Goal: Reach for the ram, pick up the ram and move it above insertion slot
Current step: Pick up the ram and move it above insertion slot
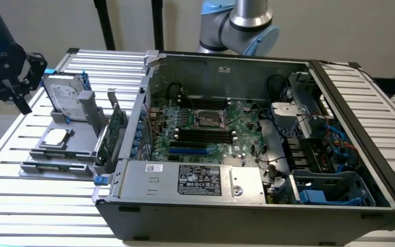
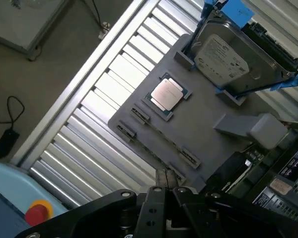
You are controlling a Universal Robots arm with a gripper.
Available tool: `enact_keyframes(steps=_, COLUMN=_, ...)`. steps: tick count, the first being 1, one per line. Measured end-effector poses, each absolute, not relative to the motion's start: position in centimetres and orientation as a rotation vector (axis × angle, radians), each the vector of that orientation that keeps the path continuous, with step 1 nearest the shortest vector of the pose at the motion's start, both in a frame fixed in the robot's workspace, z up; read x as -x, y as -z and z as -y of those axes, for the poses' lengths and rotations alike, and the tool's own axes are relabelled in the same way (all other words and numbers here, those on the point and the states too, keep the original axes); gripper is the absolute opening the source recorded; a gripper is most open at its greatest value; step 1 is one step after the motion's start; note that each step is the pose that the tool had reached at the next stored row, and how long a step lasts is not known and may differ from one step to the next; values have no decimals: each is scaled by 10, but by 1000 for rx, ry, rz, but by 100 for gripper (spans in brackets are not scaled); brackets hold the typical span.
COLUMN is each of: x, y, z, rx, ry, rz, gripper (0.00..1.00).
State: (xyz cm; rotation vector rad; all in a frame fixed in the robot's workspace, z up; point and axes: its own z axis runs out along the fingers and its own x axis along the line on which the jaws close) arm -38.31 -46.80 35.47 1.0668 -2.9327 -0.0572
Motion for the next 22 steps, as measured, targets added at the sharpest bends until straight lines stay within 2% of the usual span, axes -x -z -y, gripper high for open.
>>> enact_keyframes(steps=22, x=383, y=-353, z=468, rx=-1625, ry=50, rz=2657, gripper=11)
